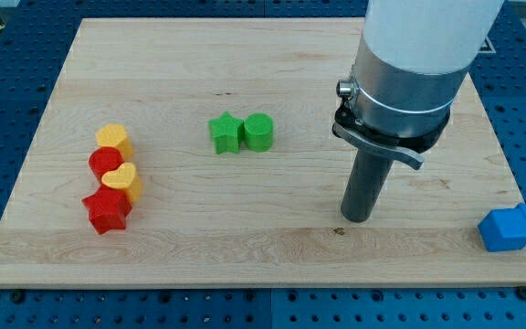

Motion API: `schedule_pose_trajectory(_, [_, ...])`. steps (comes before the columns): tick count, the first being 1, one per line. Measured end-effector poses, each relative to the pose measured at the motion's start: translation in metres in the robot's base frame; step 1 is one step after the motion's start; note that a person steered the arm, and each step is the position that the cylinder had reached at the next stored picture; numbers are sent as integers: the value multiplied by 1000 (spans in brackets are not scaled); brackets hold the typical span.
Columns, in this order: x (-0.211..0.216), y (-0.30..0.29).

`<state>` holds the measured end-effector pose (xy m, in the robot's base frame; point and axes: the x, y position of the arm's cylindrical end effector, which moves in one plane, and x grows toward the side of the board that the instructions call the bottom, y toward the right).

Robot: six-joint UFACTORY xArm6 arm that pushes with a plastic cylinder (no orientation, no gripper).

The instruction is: Push the green star towards the top center

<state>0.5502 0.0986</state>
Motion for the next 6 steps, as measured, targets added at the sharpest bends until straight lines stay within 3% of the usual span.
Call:
schedule_pose_trajectory(2, [-4,-16])
schedule_pose_trajectory(4, [-50,-114])
schedule_pose_trajectory(6, [-99,-153])
